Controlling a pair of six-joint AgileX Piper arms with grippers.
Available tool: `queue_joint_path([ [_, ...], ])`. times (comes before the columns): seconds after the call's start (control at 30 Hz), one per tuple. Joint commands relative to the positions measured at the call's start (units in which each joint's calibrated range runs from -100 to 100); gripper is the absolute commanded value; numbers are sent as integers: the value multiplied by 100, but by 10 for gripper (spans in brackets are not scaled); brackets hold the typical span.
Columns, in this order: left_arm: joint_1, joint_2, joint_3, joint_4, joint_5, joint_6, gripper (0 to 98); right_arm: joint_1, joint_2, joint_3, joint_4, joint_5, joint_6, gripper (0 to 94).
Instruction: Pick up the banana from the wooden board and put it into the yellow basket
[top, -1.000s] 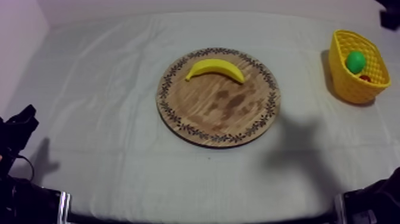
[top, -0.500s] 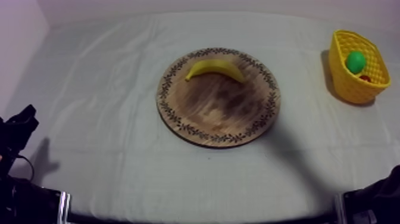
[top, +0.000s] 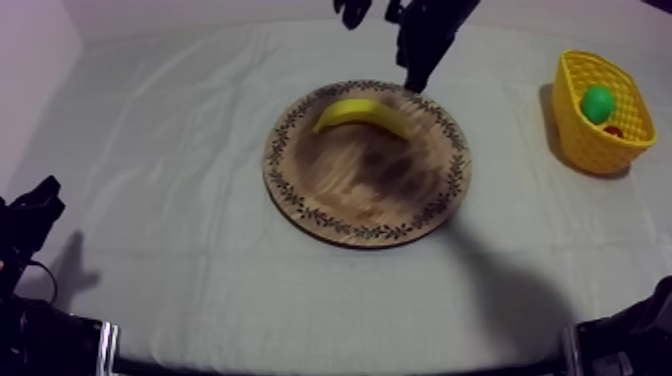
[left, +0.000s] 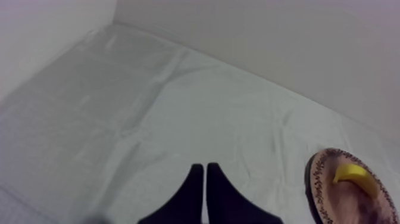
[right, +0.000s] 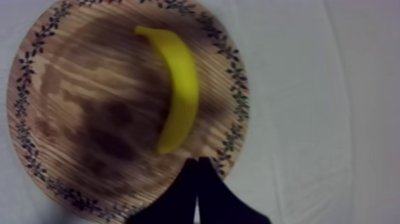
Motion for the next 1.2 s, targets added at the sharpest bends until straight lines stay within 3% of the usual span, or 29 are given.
queue_joint_path([
  [0.0, -2, 3, 4, 1, -2, 1, 1, -35, 0, 109, -1, -54, -30, 16],
  [0.07, -2, 3, 4, 1, -2, 1, 1, -83, 28, 213, 14, -105, -35, 81],
  [0.17, -2, 3, 4, 1, -2, 1, 1, -150, 93, 375, 42, -157, -18, 455],
  [0.23, -2, 3, 4, 1, -2, 1, 1, -181, 94, 564, 70, -297, -18, 641],
  [0.37, -2, 3, 4, 1, -2, 1, 1, -173, 77, 685, -73, -418, 58, 804],
  [0.53, -2, 3, 4, 1, -2, 1, 1, -186, 95, 548, -217, -430, 64, 860],
  [0.87, -2, 3, 4, 1, -2, 1, 1, -161, 745, -243, -364, -204, 106, 851],
  [1.17, -2, 3, 4, 1, -2, 1, 1, -92, 1702, -840, -252, -133, 57, 823],
])
